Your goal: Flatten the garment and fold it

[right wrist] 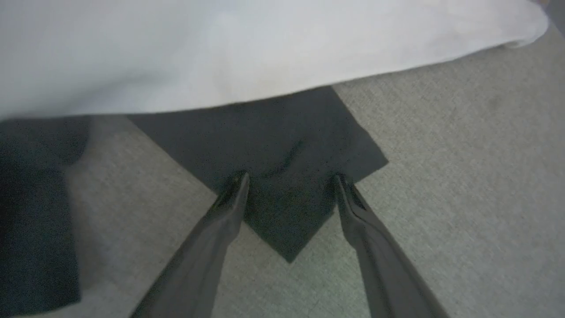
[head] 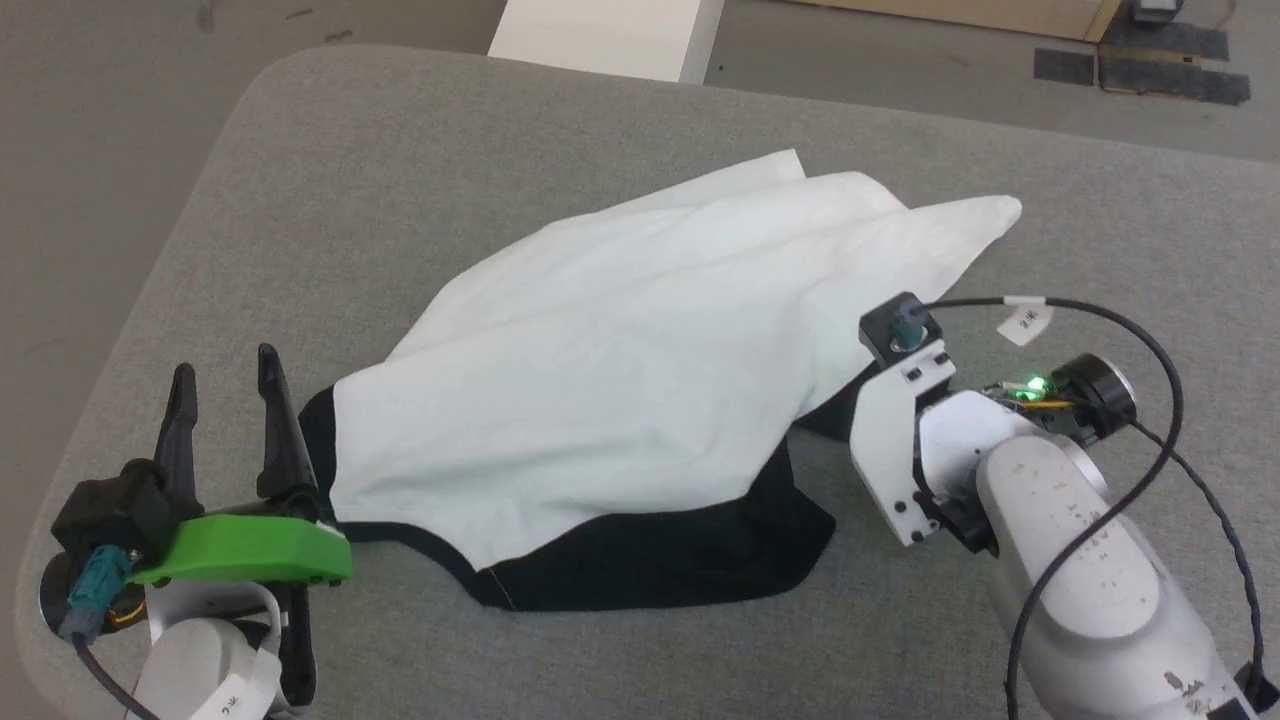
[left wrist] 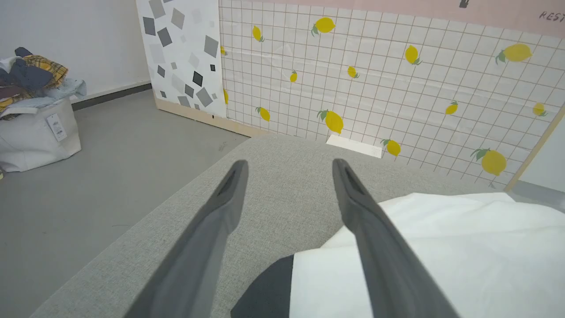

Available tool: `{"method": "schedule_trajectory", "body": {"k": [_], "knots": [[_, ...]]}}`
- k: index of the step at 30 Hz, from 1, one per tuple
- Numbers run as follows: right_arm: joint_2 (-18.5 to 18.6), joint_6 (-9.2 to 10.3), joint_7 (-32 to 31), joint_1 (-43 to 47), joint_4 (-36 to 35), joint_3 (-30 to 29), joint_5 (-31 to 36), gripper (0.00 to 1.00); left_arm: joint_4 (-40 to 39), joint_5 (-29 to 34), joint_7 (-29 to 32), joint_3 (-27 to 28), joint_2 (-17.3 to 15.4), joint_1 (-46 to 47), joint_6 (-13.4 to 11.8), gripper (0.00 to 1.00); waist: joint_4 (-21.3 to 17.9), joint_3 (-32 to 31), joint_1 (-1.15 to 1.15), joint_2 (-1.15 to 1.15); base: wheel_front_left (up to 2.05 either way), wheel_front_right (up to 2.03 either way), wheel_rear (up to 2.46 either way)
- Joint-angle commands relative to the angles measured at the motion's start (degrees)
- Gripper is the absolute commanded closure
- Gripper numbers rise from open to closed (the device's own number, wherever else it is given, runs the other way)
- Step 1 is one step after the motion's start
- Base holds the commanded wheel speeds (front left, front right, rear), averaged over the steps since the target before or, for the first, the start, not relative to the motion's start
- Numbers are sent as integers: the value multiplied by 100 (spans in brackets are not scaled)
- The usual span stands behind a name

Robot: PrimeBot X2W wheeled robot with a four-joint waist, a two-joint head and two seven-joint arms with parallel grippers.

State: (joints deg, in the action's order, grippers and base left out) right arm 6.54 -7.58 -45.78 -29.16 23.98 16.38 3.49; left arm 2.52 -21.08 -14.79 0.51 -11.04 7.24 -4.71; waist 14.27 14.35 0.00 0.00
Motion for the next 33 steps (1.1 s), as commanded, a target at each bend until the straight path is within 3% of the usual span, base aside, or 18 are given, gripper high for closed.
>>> {"method": "schedule_trajectory", "body": {"k": [1, 3, 4, 5, 10, 16, 20, 25, 29, 30, 31, 33], "knots": [[78, 9, -121, 51, 249, 140, -36, 0, 37, 124, -20, 64, 60, 123, 81, 0, 60, 102, 0, 0, 0, 0, 0], [126, 9, -197, 11, 354, 269, -154, 0, 58, 205, -20, 150, 138, 144, 179, 0, 42, 134, 0, 0, 0, 0, 0], [155, 9, -234, -1, 389, 334, -226, 60, 80, 240, -20, 180, 168, 155, 219, 0, 35, 140, 0, 0, 0, 0, 0], [185, 9, -226, -21, 382, 371, -344, 100, 94, 277, -20, 226, 211, 174, 267, 0, 23, 143, 0, 0, 0, 0, 0], [605, 9, -126, -43, 34, 170, -877, 100, 193, 424, -20, 366, 370, 215, 461, 0, -28, 87, 0, 0, 0, 0, 0], [1995, 9, -651, 17, -682, -856, -983, 100, 206, 598, -20, 487, 478, 265, 659, 0, -30, 105, 0, 0, 0, 0, 0], [2664, 9, -946, -47, -1062, -1732, -759, 100, 226, 665, -20, 541, 506, 335, 758, 0, -29, 252, 0, 0, 0, 0, 0], [2780, 9, -602, -508, -1383, -2768, -161, 100, 255, 705, -20, 581, 536, 458, 853, 0, -28, 505, 0, 0, 0, 0, 0], [2423, 9, -312, -869, -1138, -3340, 253, 100, 349, 707, -20, 567, 580, 611, 928, 0, -14, 625, 0, 0, 0, 0, 0], [2341, 9, -288, -902, -1050, -3346, 332, 26, 393, 701, -20, 564, 588, 641, 950, 0, -24, 633, 0, 0, 0, 0, 0], [2263, 9, -247, -938, -995, -3365, 354, 0, 425, 703, -20, 562, 592, 666, 965, 0, -33, 634, 0, 0, 0, 0, 0], [2112, 9, -107, -1010, -883, -3432, 371, 0, 474, 724, -20, 567, 605, 713, 987, 0, -58, 596, 0, 0, 0, 0, 0]]}}
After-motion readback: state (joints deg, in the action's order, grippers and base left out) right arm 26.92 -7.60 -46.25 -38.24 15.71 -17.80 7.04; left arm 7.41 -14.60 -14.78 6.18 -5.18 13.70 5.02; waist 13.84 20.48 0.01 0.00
